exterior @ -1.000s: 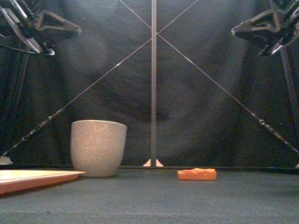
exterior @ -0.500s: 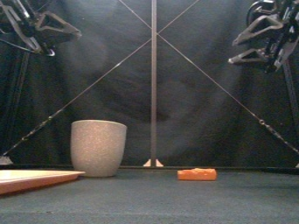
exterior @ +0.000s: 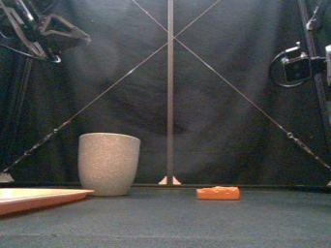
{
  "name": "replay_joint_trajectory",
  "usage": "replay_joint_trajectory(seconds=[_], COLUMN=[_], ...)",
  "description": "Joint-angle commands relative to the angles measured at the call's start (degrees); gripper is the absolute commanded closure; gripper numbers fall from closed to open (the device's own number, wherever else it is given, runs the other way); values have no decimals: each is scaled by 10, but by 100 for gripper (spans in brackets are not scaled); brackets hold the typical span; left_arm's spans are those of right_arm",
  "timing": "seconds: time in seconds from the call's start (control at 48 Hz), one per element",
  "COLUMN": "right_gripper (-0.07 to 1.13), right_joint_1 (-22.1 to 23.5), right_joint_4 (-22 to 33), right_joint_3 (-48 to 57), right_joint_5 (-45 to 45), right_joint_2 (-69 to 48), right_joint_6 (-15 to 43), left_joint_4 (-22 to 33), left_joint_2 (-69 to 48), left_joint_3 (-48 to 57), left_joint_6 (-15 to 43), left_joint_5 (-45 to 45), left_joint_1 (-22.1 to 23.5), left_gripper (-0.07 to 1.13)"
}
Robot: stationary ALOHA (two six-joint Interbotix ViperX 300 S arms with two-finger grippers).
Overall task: Pick the tangerine then place it in the grey bowl
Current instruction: Pick the tangerine
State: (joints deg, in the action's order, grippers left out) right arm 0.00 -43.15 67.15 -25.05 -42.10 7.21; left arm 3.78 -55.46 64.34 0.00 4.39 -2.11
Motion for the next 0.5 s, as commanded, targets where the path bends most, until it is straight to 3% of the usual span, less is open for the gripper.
replay_joint_trajectory(seconds=[0.021, 0.229, 0.5], right_gripper=[8, 9, 19], right_joint_1=[-4, -43, -48], right_joint_4=[-4, 12, 61], right_joint_3=[-30, -91, -123], right_joint_5=[-27, -49, -42], right_joint_2=[47, 164, 285], right_joint_6=[-1, 0, 2], left_joint_4=[2, 2, 2], left_joint_2=[2, 3, 2], left_joint_3=[-8, -6, -3], left_joint_6=[0, 0, -1], left_joint_5=[3, 3, 3], left_joint_1=[-4, -5, -4], left_gripper=[102, 102, 102])
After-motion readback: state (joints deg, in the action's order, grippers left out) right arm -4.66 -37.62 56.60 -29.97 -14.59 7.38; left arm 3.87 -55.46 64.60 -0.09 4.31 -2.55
